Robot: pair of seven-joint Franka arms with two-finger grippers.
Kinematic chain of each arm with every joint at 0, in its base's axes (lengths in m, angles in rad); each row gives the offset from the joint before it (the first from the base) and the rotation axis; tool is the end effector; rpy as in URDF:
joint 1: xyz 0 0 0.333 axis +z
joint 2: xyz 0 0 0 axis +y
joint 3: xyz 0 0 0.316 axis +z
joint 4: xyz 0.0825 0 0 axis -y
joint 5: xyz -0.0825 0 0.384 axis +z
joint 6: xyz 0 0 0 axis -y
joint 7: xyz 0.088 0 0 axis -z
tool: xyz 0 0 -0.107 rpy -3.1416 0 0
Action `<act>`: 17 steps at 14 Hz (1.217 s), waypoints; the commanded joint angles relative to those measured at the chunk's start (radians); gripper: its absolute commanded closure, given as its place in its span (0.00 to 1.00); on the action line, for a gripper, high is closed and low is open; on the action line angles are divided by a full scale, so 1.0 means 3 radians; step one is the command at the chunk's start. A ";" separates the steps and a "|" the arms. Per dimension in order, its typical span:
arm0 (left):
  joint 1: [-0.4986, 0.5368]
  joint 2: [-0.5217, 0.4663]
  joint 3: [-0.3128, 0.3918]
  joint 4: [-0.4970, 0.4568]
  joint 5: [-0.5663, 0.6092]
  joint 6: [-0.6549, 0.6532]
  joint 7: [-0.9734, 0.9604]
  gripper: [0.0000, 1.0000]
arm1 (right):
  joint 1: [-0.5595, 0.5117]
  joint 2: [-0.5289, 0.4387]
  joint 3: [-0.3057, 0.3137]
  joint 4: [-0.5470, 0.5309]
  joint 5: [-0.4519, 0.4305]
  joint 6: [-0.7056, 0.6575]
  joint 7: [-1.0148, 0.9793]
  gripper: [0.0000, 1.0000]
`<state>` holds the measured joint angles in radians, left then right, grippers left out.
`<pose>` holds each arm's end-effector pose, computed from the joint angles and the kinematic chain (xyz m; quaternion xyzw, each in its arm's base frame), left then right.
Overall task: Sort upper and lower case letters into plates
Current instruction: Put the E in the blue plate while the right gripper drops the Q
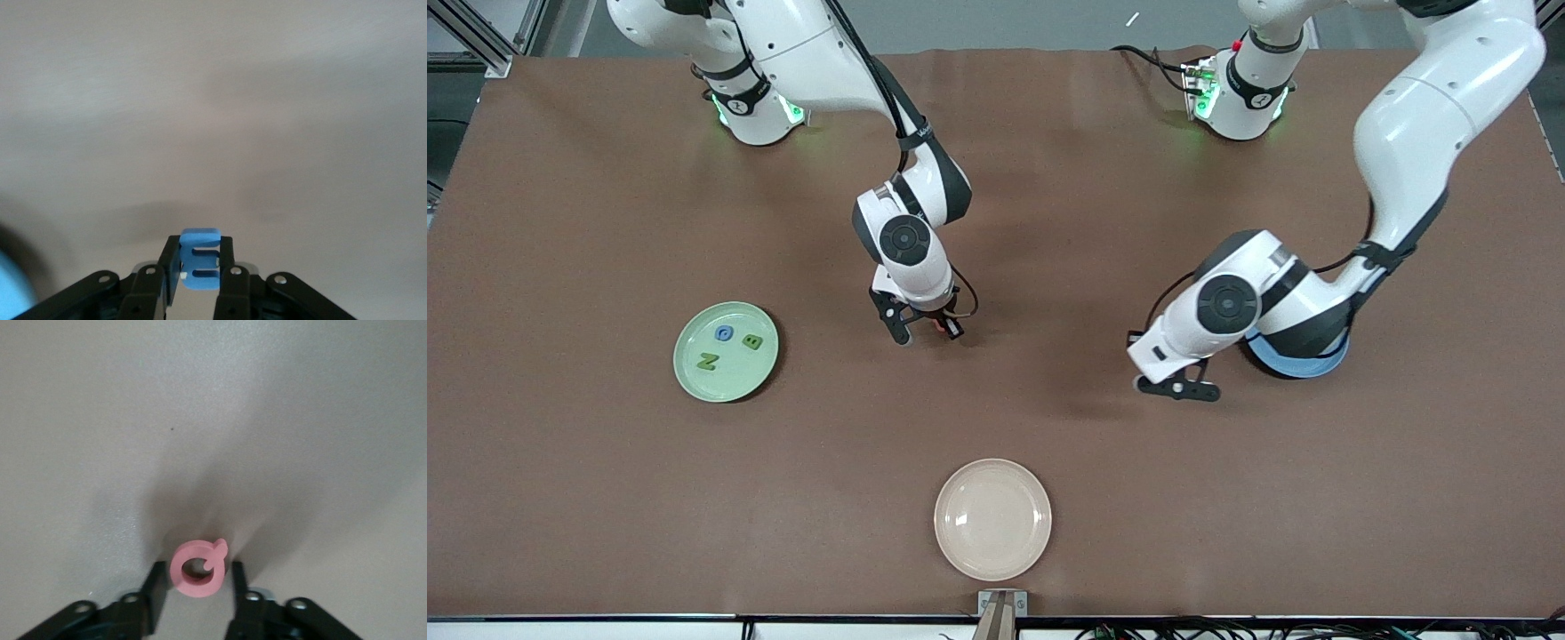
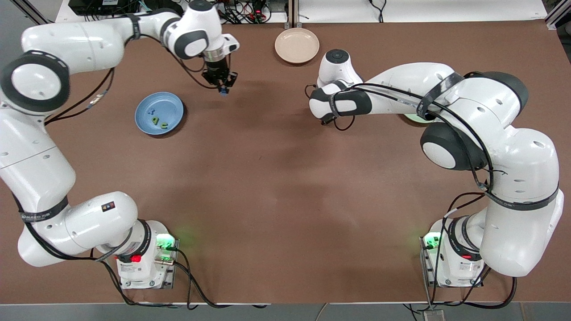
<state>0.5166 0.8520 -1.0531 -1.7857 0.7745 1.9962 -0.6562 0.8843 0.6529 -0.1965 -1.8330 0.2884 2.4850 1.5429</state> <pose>0.5900 -0.2275 0.2479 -0.9941 0.0873 0.0632 0.0084 0.4957 0.4152 0.1799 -0.8669 0.4975 0.0219 0.0222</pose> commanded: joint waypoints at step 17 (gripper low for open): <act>0.1581 -0.0038 -0.0176 -0.0823 0.0670 0.0121 0.1287 0.97 | -0.1269 -0.0985 -0.0414 -0.0787 -0.0010 -0.0741 -0.3121 1.00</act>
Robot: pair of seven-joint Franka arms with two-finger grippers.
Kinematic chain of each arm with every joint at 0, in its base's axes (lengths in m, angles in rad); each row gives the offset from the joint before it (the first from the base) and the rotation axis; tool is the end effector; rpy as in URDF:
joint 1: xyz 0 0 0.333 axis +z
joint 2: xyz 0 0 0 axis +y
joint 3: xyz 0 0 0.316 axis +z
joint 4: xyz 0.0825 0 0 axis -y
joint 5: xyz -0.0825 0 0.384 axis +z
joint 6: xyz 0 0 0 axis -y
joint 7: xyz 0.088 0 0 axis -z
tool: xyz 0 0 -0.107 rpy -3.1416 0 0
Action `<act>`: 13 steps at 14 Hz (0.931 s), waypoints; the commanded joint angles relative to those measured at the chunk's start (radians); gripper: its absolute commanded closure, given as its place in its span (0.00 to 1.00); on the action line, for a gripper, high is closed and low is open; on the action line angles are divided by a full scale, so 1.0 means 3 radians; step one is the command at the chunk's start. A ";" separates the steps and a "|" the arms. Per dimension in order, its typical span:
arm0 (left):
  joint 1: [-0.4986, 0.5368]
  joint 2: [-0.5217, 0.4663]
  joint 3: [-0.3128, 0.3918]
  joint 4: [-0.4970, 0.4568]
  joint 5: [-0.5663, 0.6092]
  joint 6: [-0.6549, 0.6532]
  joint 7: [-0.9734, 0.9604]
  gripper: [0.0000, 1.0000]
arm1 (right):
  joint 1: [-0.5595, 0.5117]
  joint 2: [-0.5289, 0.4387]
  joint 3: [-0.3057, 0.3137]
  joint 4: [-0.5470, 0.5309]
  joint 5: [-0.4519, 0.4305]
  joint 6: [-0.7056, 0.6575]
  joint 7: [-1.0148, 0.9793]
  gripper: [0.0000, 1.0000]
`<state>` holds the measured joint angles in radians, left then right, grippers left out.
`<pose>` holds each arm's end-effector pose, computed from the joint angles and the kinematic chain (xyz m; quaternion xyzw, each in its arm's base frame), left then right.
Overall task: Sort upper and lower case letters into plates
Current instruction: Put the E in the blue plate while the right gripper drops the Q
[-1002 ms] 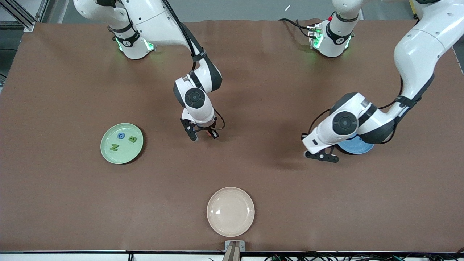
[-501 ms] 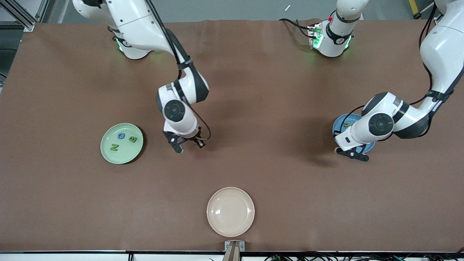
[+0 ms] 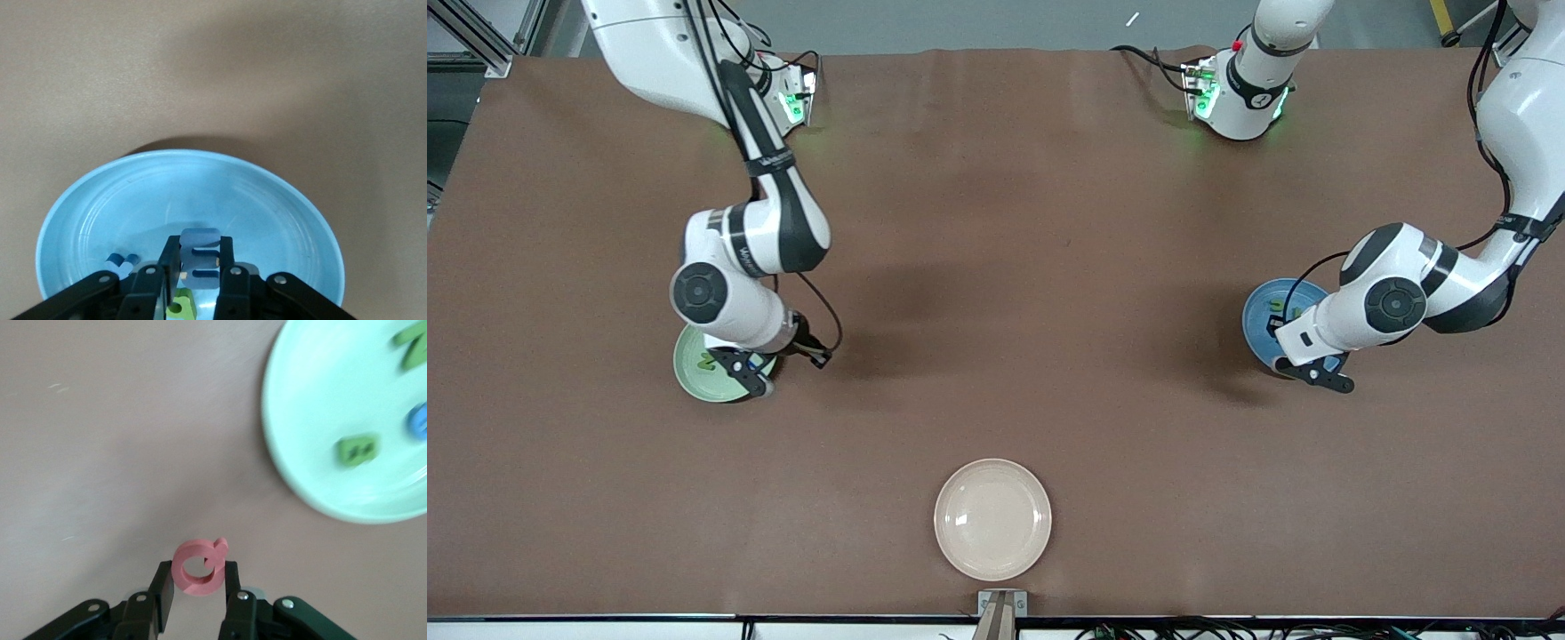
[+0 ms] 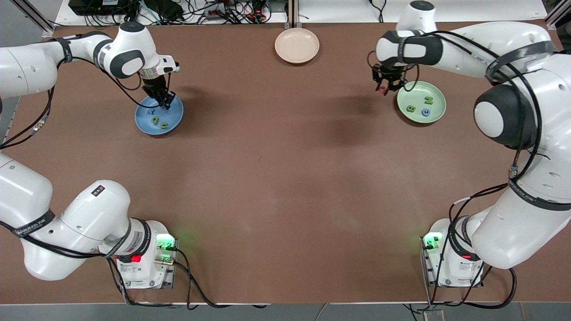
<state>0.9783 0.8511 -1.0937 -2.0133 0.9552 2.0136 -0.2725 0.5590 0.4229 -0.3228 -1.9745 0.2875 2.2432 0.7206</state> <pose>0.5674 -0.0139 0.1996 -0.9785 0.1818 0.0913 0.0335 0.5788 0.1535 0.2535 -0.9435 0.3232 0.0725 0.0079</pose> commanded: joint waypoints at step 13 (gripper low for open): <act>0.0032 -0.0040 -0.0046 0.0038 0.0058 0.0063 0.0029 0.00 | -0.0723 -0.0096 0.0013 -0.0515 -0.0007 0.0509 -0.1088 1.00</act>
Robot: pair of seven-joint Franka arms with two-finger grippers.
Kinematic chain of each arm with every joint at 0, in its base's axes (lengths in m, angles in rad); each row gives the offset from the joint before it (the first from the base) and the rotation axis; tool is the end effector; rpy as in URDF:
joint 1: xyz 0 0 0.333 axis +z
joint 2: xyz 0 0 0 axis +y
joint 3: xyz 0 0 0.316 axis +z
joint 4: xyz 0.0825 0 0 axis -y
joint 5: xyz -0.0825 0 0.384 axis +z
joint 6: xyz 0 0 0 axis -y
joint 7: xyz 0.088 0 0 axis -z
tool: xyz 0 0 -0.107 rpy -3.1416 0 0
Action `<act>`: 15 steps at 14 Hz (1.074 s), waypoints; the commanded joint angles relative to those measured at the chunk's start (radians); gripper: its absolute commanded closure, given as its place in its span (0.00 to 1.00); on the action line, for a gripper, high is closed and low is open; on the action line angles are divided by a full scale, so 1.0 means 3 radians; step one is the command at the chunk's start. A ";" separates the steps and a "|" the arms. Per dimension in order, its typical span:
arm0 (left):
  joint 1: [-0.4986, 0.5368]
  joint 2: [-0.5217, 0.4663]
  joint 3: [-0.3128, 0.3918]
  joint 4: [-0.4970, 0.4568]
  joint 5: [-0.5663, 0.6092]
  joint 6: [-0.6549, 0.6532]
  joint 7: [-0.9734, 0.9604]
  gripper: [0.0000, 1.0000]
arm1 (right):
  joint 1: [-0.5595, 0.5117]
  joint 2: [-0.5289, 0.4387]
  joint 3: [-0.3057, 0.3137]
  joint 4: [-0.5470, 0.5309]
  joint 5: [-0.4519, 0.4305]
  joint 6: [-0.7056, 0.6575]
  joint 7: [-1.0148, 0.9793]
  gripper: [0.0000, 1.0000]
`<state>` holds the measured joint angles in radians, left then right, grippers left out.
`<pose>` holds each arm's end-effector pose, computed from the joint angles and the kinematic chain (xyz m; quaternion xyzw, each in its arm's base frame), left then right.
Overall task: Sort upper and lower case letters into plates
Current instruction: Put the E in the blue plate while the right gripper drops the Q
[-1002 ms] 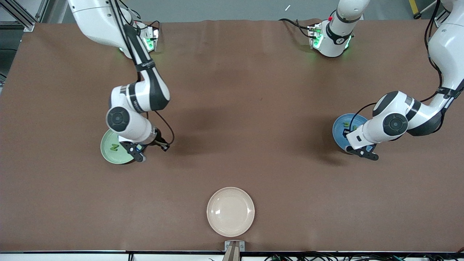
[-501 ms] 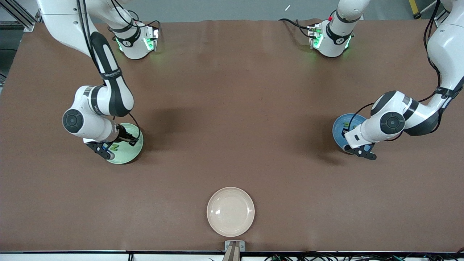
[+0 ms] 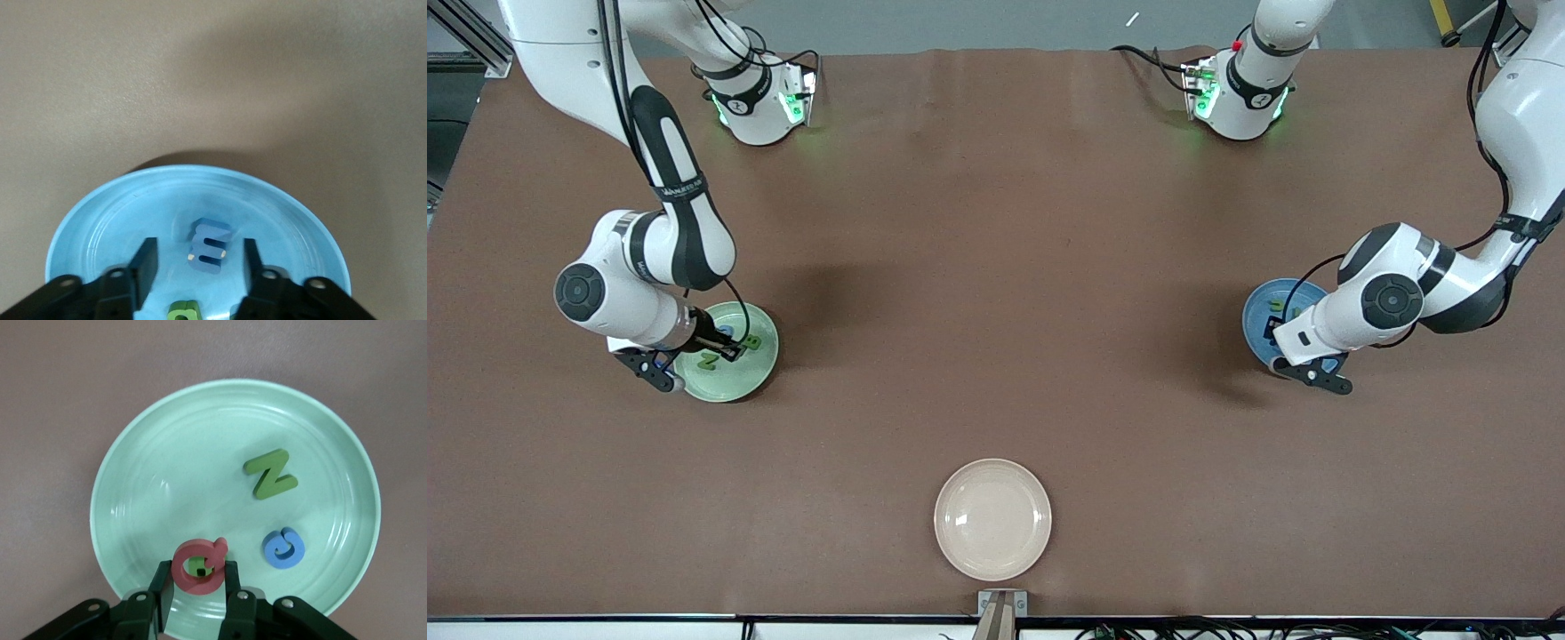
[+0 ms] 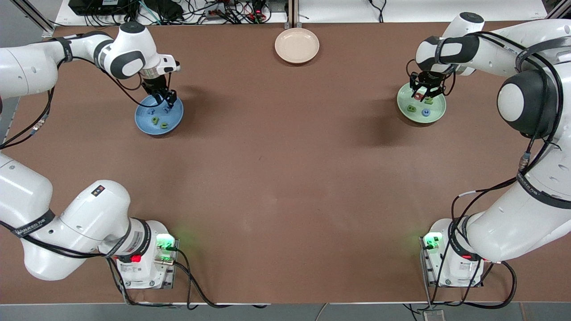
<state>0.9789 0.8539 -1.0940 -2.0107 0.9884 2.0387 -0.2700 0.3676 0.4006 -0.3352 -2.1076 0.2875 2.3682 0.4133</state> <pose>0.5718 -0.0137 0.2012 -0.9781 0.1907 0.0734 0.0394 0.5676 0.0219 0.2251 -0.9564 0.2858 0.0578 0.0171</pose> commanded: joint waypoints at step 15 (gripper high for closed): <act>-0.0672 -0.0768 0.0396 0.0601 -0.1579 -0.0476 0.0720 0.00 | -0.0044 0.0250 0.0069 0.0015 0.0039 0.0247 -0.0053 0.00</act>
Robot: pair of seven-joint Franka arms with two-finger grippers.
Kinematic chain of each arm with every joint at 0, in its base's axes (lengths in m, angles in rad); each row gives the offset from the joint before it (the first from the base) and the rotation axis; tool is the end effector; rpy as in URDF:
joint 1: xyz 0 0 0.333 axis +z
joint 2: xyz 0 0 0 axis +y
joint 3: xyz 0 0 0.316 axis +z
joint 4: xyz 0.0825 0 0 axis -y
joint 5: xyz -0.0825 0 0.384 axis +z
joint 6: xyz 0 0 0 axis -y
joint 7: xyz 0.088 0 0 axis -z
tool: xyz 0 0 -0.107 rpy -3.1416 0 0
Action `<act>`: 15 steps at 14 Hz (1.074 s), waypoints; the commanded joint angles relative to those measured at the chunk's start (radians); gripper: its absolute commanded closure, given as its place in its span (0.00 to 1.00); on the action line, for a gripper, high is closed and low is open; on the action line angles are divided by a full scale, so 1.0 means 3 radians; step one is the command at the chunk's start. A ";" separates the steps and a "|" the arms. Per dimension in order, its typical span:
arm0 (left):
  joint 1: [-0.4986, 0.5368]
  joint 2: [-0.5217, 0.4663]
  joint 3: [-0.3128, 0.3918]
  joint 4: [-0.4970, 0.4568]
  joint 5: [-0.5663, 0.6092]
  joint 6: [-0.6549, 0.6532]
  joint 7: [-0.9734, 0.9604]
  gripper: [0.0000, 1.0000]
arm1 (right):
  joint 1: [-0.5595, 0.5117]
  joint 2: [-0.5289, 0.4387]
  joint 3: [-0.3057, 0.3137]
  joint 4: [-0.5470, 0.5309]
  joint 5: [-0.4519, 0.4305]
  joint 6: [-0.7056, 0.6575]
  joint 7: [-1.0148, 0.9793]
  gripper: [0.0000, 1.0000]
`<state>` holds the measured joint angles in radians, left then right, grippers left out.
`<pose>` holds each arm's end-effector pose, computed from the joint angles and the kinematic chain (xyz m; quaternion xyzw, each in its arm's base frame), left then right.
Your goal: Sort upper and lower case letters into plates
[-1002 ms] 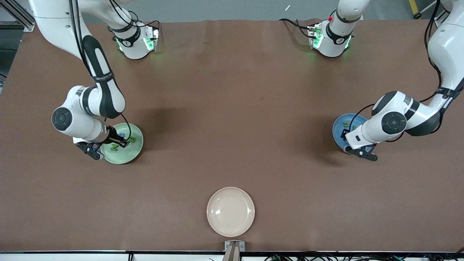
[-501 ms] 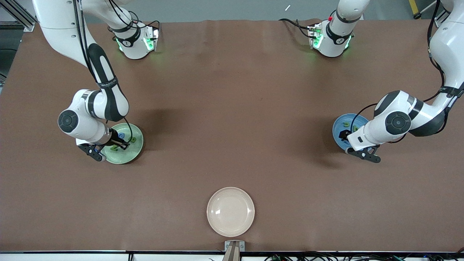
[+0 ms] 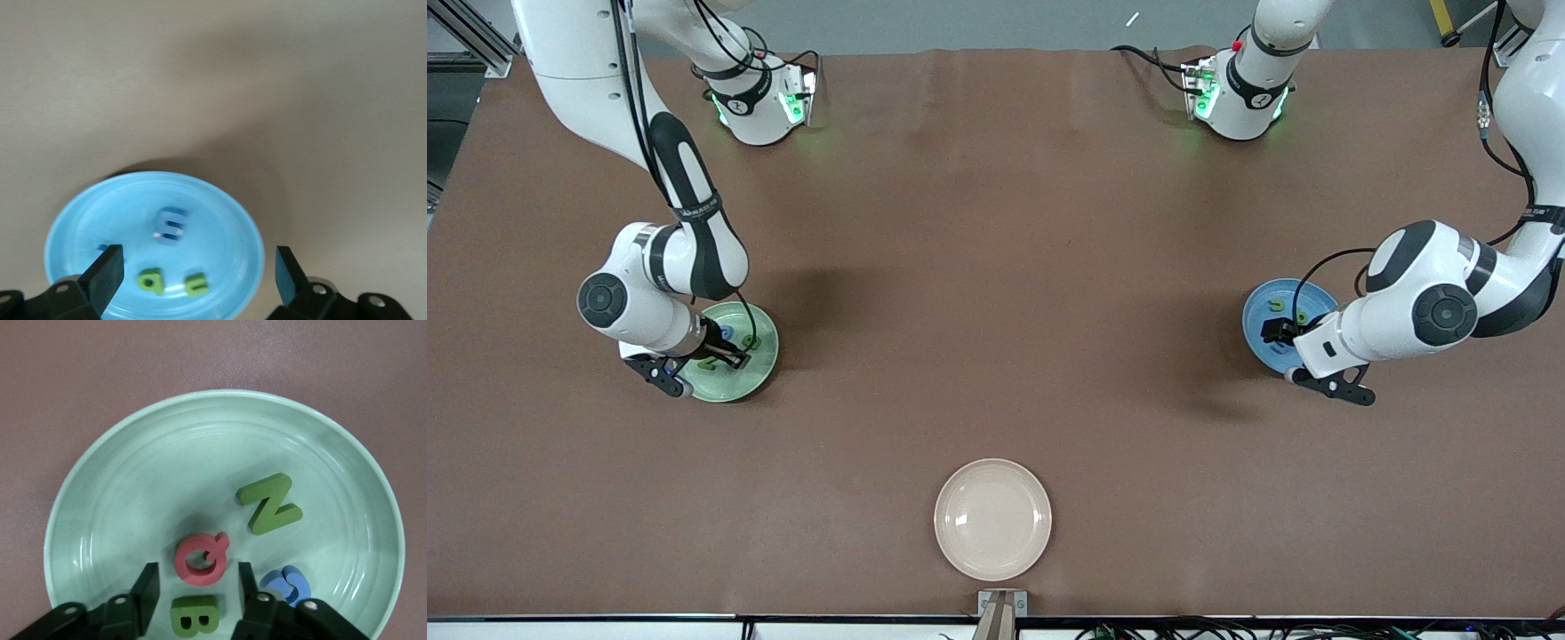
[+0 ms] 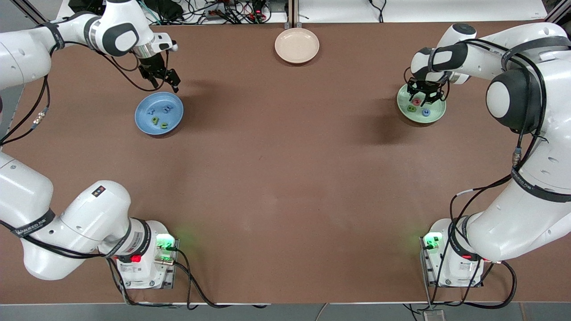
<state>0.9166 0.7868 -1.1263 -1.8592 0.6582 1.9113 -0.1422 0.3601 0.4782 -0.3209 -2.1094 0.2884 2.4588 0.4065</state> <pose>0.6026 -0.0316 0.2707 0.9791 -0.1676 -0.1076 0.0418 0.5676 0.0201 0.1885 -0.9581 0.2826 0.0463 0.0014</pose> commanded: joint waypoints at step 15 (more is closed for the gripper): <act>-0.3797 -0.1119 0.3979 0.0507 -0.2424 -0.0046 0.0734 0.00 | 0.0119 -0.1133 0.0016 0.0358 -0.0843 -0.2073 -0.0832 0.00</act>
<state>-0.2415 0.4847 0.0578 -1.6987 -0.0475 1.9108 0.0453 0.4082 0.2286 -0.3126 -2.0023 0.0704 1.9247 0.2364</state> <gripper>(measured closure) 0.000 0.000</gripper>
